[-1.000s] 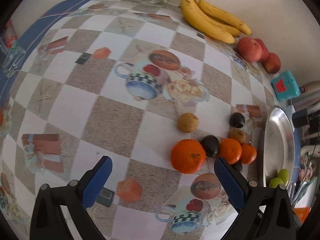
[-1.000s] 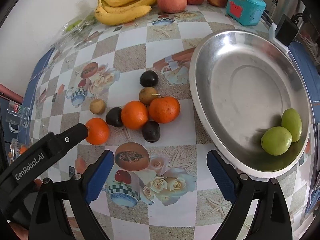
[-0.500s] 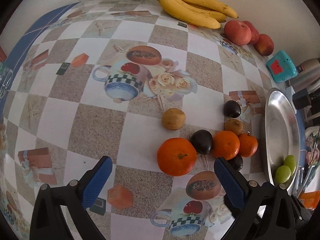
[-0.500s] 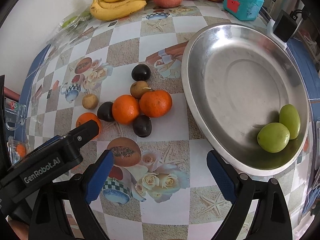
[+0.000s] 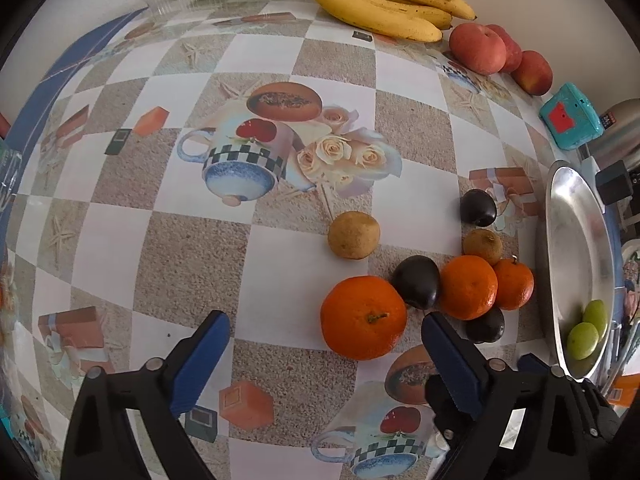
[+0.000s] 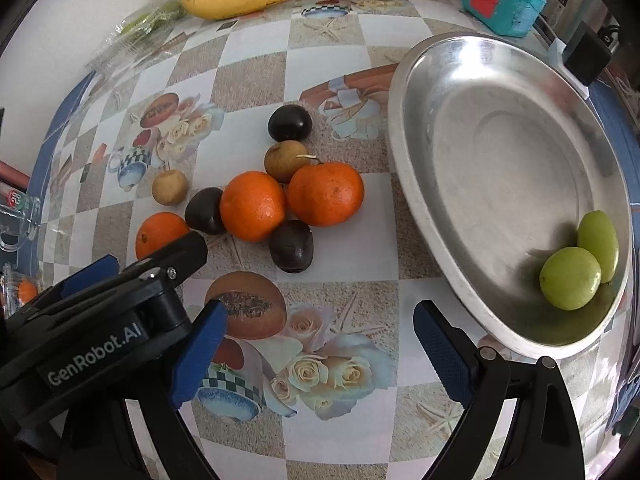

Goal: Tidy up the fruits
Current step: 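Move the left gripper toward the large orange, then grasp the large orange with the left gripper while the right gripper grasps a dark plum, then carry the dark plum with the right gripper toward the steel plate, then open the right gripper to drop the plum in the plate while the left drops the orange there, then lift both grippers up out of the steel plate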

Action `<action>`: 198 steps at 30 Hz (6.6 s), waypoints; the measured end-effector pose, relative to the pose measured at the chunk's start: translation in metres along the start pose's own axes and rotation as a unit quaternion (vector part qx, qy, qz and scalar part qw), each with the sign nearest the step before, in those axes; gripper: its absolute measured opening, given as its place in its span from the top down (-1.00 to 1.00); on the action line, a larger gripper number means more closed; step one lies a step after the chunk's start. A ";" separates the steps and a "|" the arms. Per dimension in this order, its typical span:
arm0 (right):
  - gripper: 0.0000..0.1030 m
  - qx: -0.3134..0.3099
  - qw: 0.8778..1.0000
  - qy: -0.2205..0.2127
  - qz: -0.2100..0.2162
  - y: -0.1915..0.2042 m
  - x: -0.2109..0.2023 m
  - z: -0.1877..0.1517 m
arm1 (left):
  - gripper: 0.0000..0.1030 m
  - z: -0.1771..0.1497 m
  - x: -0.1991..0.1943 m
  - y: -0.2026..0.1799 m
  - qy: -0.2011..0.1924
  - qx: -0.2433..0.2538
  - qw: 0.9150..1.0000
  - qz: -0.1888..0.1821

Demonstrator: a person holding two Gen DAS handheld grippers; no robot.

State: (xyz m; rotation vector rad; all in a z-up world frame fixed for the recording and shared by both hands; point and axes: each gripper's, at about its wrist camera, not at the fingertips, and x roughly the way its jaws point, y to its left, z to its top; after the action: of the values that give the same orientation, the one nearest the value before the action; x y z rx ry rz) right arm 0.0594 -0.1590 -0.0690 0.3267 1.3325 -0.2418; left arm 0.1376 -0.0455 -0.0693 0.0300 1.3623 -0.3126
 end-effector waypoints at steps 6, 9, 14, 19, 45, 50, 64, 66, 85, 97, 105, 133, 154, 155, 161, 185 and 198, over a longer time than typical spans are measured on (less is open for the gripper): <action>-0.83 -0.012 0.999 -0.014 -0.027 0.008 0.007 0.001 | -0.90 0.002 0.002 0.005 0.001 -0.011 1.000 0.002; -0.83 -0.004 0.999 -0.024 -0.042 0.009 0.009 0.003 | -0.90 0.003 0.002 0.007 0.000 -0.014 1.000 0.002; -0.87 -0.004 0.998 -0.015 -0.057 0.013 0.014 0.008 | -0.90 0.003 0.003 0.009 0.000 -0.015 1.000 0.000; -1.00 -0.014 0.998 -0.004 -0.056 0.021 0.021 0.013 | -0.90 0.002 0.002 0.016 0.001 -0.018 1.000 -0.004; -0.98 -0.011 0.996 -0.075 -0.049 0.033 0.000 0.011 | -0.68 0.005 -0.006 0.007 0.000 -0.020 0.998 -0.054; -0.98 -0.018 0.996 -0.073 -0.053 0.035 0.000 0.010 | -0.39 0.005 -0.005 0.006 -0.002 -0.019 0.998 -0.066; -0.98 -0.014 0.996 -0.072 -0.047 0.030 -0.004 0.006 | 0.17 0.004 -0.009 0.010 -0.002 -0.023 0.996 -0.084; -0.97 -0.014 0.996 -0.071 -0.046 0.030 -0.004 0.006 | 0.17 0.004 -0.010 0.010 -0.002 -0.024 0.996 -0.081; 0.20 0.003 0.997 -0.064 -0.038 0.023 0.008 0.012 | 0.18 0.005 -0.023 0.025 -0.016 -0.041 0.997 -0.060; 0.43 0.006 0.997 -0.071 -0.028 0.023 0.006 0.013 | 0.18 0.007 -0.025 0.024 -0.017 -0.042 0.997 -0.058; 0.57 0.005 0.997 -0.079 -0.027 0.025 0.001 0.012 | 0.18 0.008 -0.030 0.024 -0.020 -0.044 0.997 -0.058; 0.57 0.034 0.991 -0.128 -0.008 0.005 -0.053 0.011 | 0.18 0.009 -0.070 0.012 -0.066 -0.037 0.995 -0.057; 0.58 0.192 0.971 -0.136 0.030 -0.129 -0.080 0.019 | 0.18 0.003 -0.061 -0.065 -0.049 0.033 0.994 -0.088; 0.58 0.198 0.970 -0.136 0.029 -0.134 -0.081 0.019 | 0.18 0.004 -0.061 -0.071 -0.048 0.040 0.994 -0.092; 0.58 0.214 0.967 -0.137 0.010 -0.155 -0.081 0.020 | 0.18 0.009 -0.057 -0.110 -0.053 0.076 0.990 -0.105; 0.54 0.242 0.961 -0.136 0.015 -0.183 -0.076 0.016 | -0.46 0.016 -0.037 -0.150 -0.057 0.104 0.984 -0.131; 0.54 0.206 0.964 -0.165 -0.031 -0.175 -0.092 0.018 | -0.54 0.015 -0.038 -0.137 -0.046 0.089 0.990 -0.103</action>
State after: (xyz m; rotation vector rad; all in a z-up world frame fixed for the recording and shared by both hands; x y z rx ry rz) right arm -0.0065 -0.3296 0.0079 0.5695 0.9566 -0.6037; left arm 0.1126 -0.1716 -0.0073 0.0234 1.2449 -0.6030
